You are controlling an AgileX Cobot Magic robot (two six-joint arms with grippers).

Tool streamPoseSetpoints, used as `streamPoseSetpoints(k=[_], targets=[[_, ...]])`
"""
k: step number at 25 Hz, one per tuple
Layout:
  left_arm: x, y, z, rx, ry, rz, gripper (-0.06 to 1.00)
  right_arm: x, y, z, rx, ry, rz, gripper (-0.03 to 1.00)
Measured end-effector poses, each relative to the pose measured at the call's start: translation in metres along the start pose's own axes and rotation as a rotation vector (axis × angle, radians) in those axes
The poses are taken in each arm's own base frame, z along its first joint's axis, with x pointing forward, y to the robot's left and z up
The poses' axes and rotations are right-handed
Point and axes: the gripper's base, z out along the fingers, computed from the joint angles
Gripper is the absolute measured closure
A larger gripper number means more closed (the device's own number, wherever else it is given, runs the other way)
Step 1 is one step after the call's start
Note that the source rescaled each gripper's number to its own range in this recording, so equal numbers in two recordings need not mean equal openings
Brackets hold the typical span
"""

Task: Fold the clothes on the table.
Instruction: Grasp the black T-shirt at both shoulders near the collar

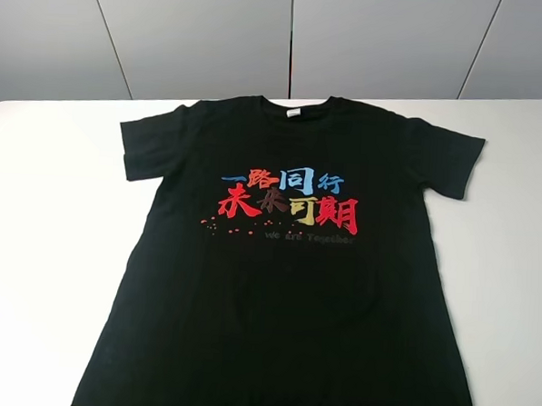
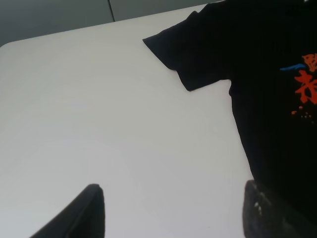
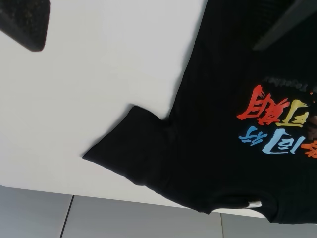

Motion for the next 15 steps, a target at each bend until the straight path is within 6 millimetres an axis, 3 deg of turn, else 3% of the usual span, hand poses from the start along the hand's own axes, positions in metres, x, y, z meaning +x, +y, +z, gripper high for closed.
streamPoseSetpoints(k=[15], targets=[[0.0, 0.0, 0.0, 0.0, 0.0, 0.0, -0.02, 0.0, 0.0, 0.0, 0.0, 0.0, 0.0, 0.01]])
